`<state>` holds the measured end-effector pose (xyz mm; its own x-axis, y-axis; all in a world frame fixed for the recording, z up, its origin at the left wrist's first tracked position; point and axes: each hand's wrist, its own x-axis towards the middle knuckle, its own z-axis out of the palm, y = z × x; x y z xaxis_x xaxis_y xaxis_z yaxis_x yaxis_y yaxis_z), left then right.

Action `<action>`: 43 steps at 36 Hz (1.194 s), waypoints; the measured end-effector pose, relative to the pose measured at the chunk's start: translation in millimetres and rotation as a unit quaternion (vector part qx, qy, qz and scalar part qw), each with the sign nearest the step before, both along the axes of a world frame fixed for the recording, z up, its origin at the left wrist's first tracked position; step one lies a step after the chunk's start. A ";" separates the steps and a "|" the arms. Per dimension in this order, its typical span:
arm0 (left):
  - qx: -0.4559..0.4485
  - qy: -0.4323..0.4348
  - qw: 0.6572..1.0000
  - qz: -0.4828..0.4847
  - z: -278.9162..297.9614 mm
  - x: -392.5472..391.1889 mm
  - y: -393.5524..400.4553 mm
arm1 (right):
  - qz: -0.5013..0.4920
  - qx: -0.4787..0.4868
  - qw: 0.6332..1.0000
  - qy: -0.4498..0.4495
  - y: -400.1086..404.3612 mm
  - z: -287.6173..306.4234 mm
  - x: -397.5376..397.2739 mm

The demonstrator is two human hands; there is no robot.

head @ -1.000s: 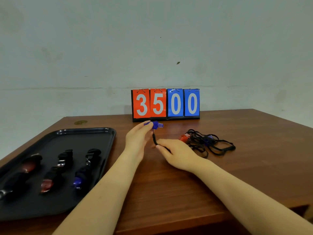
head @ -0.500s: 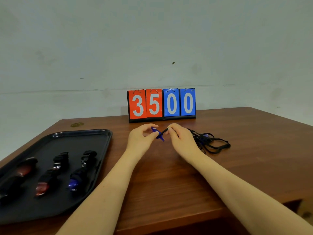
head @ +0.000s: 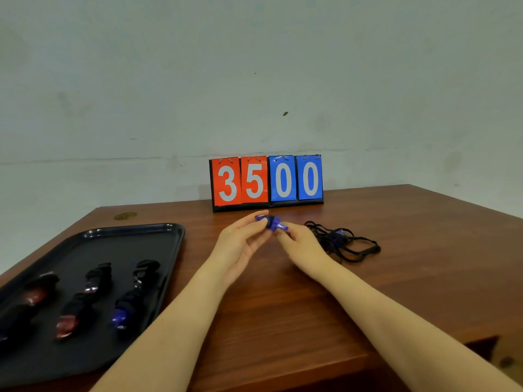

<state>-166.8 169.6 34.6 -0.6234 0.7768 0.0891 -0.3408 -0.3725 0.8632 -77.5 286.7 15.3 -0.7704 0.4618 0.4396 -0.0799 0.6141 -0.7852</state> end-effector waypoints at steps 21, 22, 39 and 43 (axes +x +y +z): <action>-0.169 0.142 0.944 0.246 -16.4 -17.6 5.5 | -0.001 0.219 0.972 -0.082 -8.2 -3.8 -4.3; -0.171 0.143 0.945 0.240 -16.2 -17.9 5.8 | -0.021 0.206 0.976 -0.073 -6.1 -2.6 -3.7; -0.237 0.321 0.888 0.230 -19.1 -11.4 12.3 | -0.043 0.072 0.996 -0.013 -0.4 0.4 -3.0; -0.211 0.223 0.929 0.205 -17.2 -11.5 14.5 | -0.064 0.035 0.997 0.006 3.5 2.2 -3.9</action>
